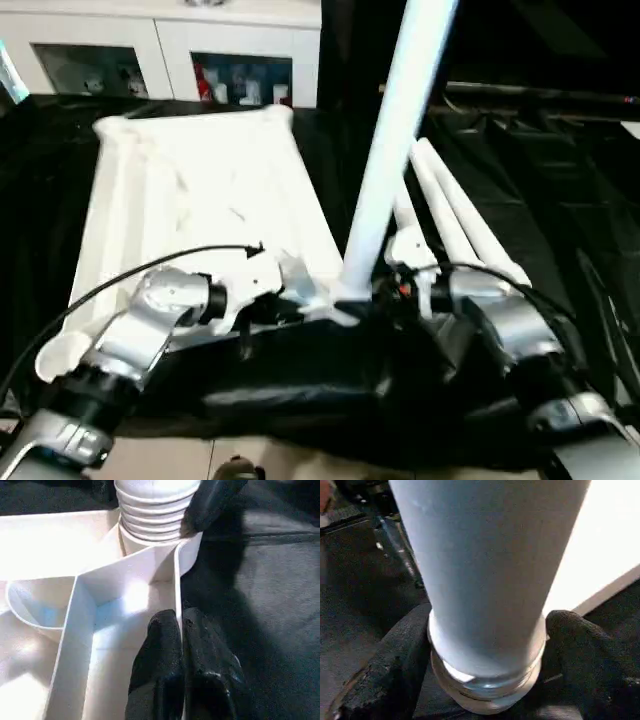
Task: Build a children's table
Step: Rotate leg to tighten
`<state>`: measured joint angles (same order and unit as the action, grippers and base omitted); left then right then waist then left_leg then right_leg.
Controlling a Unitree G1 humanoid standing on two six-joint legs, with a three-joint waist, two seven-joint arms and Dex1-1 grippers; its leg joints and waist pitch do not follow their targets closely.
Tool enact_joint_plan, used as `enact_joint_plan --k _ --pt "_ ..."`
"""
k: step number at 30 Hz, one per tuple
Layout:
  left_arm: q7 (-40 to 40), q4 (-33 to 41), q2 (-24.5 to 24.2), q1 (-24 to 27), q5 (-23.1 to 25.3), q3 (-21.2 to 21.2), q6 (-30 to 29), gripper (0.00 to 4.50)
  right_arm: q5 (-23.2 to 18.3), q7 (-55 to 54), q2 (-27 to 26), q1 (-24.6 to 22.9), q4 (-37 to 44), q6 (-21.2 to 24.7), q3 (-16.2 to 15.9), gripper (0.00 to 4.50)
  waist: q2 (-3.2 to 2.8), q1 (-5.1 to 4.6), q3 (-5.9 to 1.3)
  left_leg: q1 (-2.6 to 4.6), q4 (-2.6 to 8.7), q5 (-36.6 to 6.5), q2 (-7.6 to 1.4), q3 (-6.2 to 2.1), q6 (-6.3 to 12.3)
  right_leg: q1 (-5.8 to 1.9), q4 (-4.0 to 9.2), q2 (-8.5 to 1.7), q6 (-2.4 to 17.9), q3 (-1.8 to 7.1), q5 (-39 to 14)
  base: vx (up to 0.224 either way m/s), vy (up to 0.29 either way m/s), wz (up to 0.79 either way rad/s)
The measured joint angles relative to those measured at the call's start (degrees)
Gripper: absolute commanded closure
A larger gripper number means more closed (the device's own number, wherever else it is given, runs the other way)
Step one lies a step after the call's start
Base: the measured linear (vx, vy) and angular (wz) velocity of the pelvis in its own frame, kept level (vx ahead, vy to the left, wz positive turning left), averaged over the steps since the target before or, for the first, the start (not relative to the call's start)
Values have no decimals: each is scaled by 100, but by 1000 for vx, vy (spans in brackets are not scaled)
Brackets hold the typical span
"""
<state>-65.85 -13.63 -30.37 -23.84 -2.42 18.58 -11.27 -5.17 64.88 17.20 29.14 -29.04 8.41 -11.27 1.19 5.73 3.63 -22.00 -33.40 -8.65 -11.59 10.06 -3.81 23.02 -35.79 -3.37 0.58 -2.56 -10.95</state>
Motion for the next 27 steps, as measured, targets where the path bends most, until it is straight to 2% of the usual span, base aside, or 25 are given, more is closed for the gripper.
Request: enact_joint_plan --k 2,4,16,19,25,27 --pt "-30 68 -49 51 -15 -2 0 450 0 40 4 -14 57 22 -50 67 0 -6 0 1 0 0 0 0 0 0 0 0 0 0 0 0 0 0" --pt "-58 97 -63 73 -19 -2 0 450 0 58 1 -32 101 36 -57 99 0 1 0 0 -1 0 0 0 0 0 0 0 0 0 0 0 0 0" --pt "11 96 -38 75 -7 -32 -121 450 -32 -219 -209 -105 145 137 -32 171 -1 -53 -1 9 -10 0 0 0 0 -6 -12 0 2 2 1 0 0 0" --pt "377 -72 189 26 64 -144 -234 450 -1 -965 -556 -56 -169 93 180 173 -1 -99 -2 30 -16 0 0 -1 -1 -10 -20 0 4 4 4 0 0 0" --pt "1263 -429 842 -330 154 -305 -1020 450 44 -2428 -1170 326 -867 170 574 176 -1 -208 -1 73 -16 0 2 -7 -2 -16 -11 -3 -13 -1 -6 0 0 0" --pt "1721 -677 1186 -556 221 -385 -1329 450 107 -3080 -1402 600 -1276 155 758 176 -6 -234 2 80 -16 0 4 -6 -1 -18 -9 -3 -13 1 -6 0 0 0"
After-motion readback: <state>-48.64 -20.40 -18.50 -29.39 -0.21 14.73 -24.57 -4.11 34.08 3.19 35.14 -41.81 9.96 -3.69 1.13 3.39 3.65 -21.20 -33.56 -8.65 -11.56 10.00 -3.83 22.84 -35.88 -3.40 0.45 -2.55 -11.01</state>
